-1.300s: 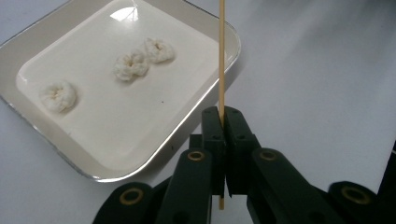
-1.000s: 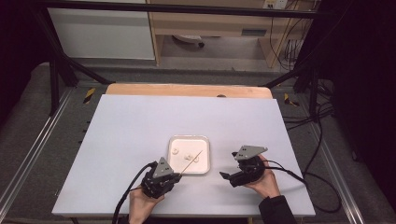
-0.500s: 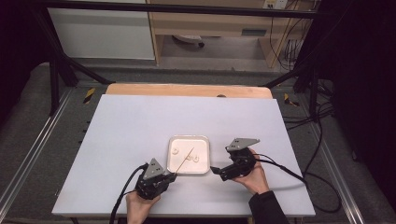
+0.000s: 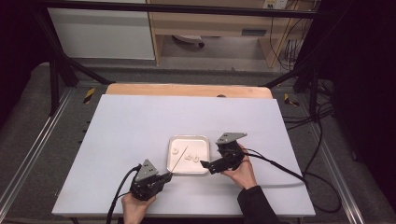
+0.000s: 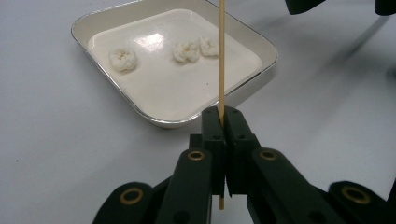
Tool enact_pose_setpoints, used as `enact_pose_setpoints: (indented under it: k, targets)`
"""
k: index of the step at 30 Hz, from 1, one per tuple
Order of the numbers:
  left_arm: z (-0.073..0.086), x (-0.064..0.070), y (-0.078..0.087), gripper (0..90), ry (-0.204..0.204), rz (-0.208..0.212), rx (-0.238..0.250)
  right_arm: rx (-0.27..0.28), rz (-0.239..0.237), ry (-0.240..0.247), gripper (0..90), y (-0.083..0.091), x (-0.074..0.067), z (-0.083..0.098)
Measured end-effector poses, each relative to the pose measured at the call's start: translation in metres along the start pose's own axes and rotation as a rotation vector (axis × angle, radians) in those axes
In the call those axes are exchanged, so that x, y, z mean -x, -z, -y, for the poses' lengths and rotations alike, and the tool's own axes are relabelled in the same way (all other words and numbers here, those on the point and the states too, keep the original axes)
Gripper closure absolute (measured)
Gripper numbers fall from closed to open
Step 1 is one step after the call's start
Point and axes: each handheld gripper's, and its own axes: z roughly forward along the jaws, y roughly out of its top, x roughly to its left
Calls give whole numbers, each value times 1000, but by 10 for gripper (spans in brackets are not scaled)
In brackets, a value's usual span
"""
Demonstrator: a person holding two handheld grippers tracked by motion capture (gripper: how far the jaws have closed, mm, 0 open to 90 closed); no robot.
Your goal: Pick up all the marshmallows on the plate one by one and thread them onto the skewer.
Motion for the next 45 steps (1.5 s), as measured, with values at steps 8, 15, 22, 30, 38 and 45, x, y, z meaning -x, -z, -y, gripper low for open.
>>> enact_pose_setpoints:
  k: [8,15,22,30,38,45]
  targets:
    - [3,-1,0,880,5,3,-2,-36,17,8,65,-25,-6,-9]
    - [4,1,-1,880,4,8,-1,-45,-8,30,218,-43,-6,-7]
    - [4,0,-2,880,5,12,-6,-73,-26,70,350,-55,-4,-2]
    - [4,2,-6,879,0,20,-17,-66,-33,114,505,-59,-4,1]
    - [4,3,-6,880,-2,23,-14,-58,-41,151,628,-59,-6,3]
    - [4,4,-7,880,-5,23,-14,-63,-41,135,678,-58,-6,2]
